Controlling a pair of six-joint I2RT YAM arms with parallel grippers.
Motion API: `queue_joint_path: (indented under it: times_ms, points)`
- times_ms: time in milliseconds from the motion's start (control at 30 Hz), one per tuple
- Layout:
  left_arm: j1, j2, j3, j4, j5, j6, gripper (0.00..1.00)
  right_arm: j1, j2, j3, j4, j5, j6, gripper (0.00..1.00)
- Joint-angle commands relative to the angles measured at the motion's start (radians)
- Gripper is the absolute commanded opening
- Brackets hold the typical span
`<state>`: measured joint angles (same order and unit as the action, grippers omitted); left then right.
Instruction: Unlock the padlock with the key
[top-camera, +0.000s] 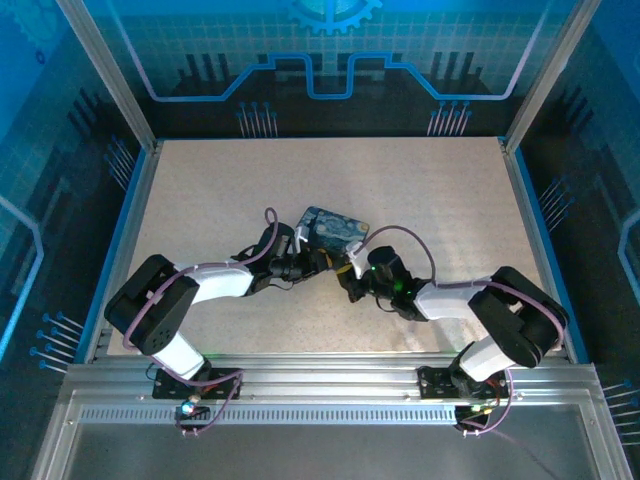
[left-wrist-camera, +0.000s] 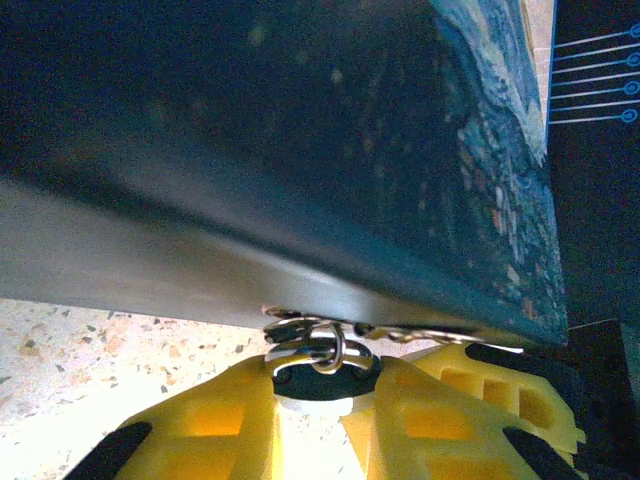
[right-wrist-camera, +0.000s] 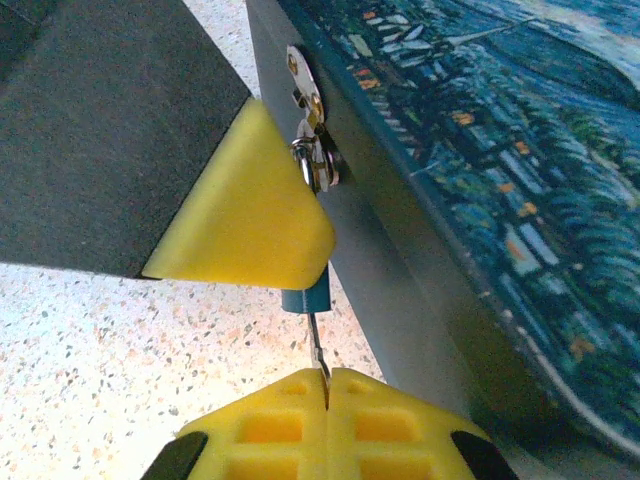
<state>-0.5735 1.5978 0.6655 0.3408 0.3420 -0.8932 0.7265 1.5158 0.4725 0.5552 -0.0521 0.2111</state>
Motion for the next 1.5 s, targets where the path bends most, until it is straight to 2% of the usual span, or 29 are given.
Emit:
queue_joint_path:
  times_ms: [0, 367, 700, 1133, 1467]
  points:
    - [-0.033, -0.015, 0.025, 0.019, 0.061, -0.017, 0.22, 0.011, 0.009, 0.073, 0.15, -0.02, 0.014, 0.0]
    - [-0.045, 0.001, 0.031, 0.039, 0.067, -0.03, 0.22, 0.01, 0.027, 0.172, 0.157, -0.036, 0.007, 0.0]
    - [-0.049, -0.007, 0.035, 0.043, 0.078, -0.042, 0.22, -0.006, 0.038, 0.192, 0.195, -0.065, 0.011, 0.0]
    - [-0.048, -0.039, 0.039, 0.025, 0.098, -0.055, 0.22, -0.051, -0.001, 0.112, 0.158, -0.046, -0.07, 0.0]
    - [-0.049, -0.031, 0.039, 0.013, 0.097, -0.054, 0.22, -0.089, -0.017, 0.09, 0.213, -0.112, -0.039, 0.0]
